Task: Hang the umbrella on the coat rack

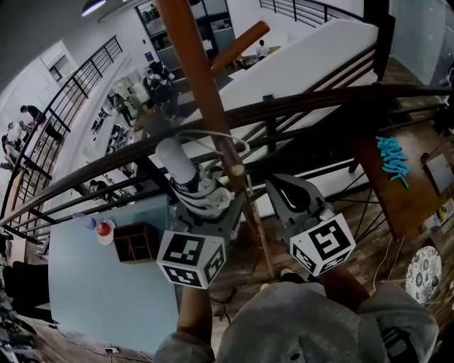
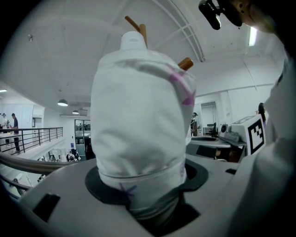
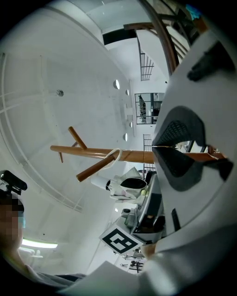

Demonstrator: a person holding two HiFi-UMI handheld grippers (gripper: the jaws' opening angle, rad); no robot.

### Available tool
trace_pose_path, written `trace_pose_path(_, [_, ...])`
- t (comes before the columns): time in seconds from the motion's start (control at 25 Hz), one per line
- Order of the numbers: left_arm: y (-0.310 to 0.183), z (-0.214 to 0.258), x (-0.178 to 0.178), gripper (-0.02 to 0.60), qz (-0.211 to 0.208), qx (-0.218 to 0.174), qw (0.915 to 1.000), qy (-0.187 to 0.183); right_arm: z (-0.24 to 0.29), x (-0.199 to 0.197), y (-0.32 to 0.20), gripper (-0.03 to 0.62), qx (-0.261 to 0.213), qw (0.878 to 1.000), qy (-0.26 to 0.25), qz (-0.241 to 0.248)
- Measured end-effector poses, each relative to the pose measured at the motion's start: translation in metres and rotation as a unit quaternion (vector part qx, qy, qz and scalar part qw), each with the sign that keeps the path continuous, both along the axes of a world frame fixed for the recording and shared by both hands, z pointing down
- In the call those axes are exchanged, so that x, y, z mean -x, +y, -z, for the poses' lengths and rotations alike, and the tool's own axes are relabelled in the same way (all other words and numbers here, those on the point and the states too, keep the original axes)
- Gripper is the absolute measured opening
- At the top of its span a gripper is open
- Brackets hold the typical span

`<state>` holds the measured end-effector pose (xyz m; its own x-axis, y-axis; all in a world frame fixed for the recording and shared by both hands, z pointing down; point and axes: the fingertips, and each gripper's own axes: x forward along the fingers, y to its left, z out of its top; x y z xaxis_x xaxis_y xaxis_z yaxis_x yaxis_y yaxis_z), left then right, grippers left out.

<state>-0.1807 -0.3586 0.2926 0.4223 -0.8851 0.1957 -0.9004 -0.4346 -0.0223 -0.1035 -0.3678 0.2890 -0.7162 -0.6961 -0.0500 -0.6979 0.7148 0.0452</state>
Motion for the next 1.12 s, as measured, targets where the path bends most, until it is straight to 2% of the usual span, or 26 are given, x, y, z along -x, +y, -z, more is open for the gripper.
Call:
trace_pose_path(0.56, [0.008, -0.059, 0.011, 0.285, 0.019, 0.055, 0.9981, 0.023, -0.011, 0.012, 0.010, 0.025, 0.009, 1.000, 0.012, 0.005])
trace_pose_path(1.12, [0.007, -0.096, 0.015, 0.287, 0.047, 0.069, 0.9965, 0.004, -0.017, 0.013, 0.017, 0.025, 0.015, 1.000, 0.012, 0.001])
